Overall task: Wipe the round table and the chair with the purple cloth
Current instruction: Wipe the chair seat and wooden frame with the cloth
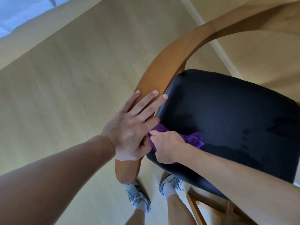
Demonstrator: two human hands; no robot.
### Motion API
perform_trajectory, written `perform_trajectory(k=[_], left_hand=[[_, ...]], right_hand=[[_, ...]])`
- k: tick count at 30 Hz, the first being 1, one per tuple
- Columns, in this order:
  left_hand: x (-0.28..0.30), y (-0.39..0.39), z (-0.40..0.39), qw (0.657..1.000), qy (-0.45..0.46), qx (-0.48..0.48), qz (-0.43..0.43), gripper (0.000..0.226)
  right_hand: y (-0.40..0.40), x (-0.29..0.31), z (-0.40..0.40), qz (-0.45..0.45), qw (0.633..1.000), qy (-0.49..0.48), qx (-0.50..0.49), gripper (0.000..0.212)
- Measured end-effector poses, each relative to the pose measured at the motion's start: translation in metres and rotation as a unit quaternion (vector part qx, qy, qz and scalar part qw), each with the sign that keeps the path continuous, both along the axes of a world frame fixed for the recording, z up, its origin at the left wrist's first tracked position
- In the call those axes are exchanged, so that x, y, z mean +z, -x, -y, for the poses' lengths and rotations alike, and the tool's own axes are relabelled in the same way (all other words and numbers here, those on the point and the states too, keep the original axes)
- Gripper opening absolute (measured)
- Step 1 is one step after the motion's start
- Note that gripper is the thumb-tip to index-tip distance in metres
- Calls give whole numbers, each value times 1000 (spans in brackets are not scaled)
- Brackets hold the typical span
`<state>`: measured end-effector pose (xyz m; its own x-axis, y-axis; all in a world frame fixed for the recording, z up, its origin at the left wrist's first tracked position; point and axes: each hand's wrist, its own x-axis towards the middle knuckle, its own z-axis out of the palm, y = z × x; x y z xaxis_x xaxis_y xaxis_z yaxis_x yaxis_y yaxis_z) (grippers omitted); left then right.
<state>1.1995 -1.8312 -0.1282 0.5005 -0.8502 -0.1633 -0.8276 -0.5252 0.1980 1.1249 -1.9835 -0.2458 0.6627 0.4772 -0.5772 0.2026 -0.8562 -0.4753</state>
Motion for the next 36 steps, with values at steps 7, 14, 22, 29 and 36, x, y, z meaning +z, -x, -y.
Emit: perform_trajectory(k=[7, 14, 22, 29, 36], left_hand=[[-2, 0, -1, 1000, 2, 3, 0, 41], [-5, 0, -2, 1000, 7, 1, -1, 40], [0, 1, -1, 1000, 3, 0, 4, 36], [-3, 1, -5, 1000, 7, -3, -19, 33], [-6, -1, -7, 999, 28, -16, -27, 32]], right_hand=[[-87, -16, 100, 121, 964, 53, -232, 70], [-138, -25, 90, 53, 891, 0, -451, 68], [-101, -4, 40, 71, 967, 99, -222, 35], [-79, 11, 96, 86, 934, -13, -347, 30], [-141, -6, 108, 30, 817, -66, -572, 58]])
